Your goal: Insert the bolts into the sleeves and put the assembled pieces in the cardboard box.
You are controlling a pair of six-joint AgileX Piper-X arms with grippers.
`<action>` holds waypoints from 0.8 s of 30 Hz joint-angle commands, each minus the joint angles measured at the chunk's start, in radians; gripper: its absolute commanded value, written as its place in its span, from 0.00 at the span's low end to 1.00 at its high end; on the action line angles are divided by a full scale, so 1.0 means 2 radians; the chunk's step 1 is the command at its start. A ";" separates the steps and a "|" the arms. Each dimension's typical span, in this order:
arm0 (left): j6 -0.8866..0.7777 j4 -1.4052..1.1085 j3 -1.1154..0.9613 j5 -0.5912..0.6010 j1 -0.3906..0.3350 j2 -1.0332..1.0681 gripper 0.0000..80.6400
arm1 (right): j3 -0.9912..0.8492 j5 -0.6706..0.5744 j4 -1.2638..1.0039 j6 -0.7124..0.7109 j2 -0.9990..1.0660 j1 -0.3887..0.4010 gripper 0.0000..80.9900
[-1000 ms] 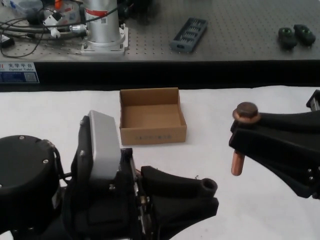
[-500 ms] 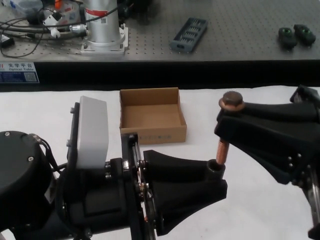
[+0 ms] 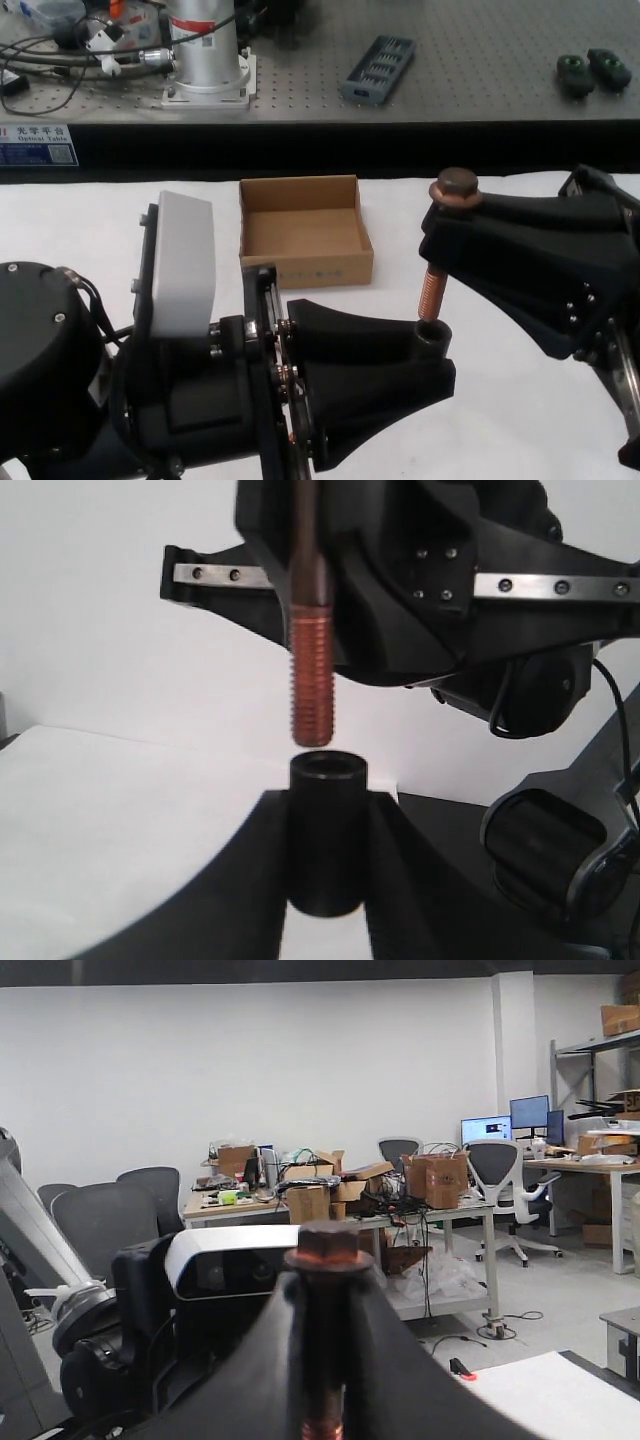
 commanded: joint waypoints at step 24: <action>-0.009 -0.040 -0.004 -0.015 -0.002 -0.001 0.01 | -0.001 -0.023 -0.022 0.005 0.000 -0.027 0.01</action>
